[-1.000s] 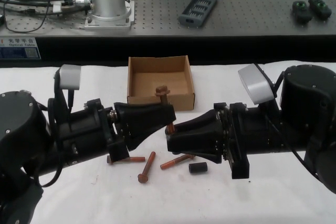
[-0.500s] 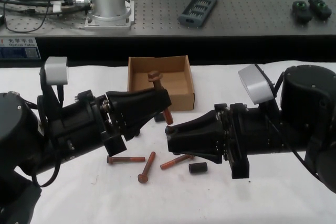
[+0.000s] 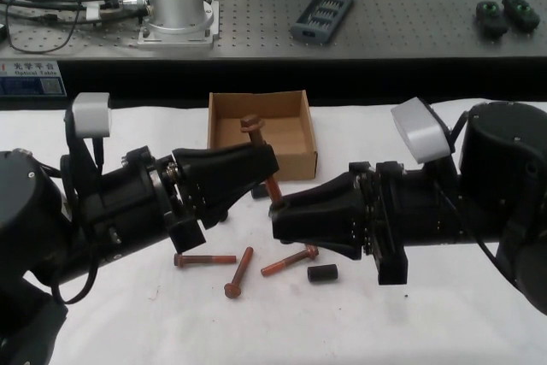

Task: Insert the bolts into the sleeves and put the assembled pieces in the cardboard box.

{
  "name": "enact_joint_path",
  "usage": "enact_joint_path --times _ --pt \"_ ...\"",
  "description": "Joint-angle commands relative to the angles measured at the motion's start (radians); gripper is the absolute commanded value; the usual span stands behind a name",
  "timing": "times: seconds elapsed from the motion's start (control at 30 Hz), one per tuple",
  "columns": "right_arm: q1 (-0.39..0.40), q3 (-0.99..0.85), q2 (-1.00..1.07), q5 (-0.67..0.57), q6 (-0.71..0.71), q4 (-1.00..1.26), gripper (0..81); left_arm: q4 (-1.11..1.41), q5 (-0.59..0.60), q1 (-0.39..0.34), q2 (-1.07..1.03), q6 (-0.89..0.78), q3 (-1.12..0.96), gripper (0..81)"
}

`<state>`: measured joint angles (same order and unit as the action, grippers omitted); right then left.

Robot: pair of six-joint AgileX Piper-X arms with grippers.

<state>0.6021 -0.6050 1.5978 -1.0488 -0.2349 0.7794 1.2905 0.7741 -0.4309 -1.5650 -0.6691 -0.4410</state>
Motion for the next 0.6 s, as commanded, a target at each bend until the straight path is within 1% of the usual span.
enact_joint_path --times 0.0,0.17,0.37,0.57 --pt "-0.006 -0.002 0.001 -0.008 -0.024 0.035 4.6 0.004 0.006 -0.003 0.001 -0.032 -0.001 0.6" --pt "-0.006 -0.002 0.001 -0.017 -0.042 0.051 4.6 -0.019 0.063 -0.003 0.001 -0.036 -0.001 0.6" --pt "-0.006 -0.002 0.001 -0.017 -0.042 0.053 4.6 -0.033 0.157 -0.003 0.001 -0.036 -0.001 0.6" --pt "-0.006 -0.002 0.001 -0.017 -0.042 0.053 4.6 -0.085 0.158 -0.003 0.001 -0.004 0.013 0.6"
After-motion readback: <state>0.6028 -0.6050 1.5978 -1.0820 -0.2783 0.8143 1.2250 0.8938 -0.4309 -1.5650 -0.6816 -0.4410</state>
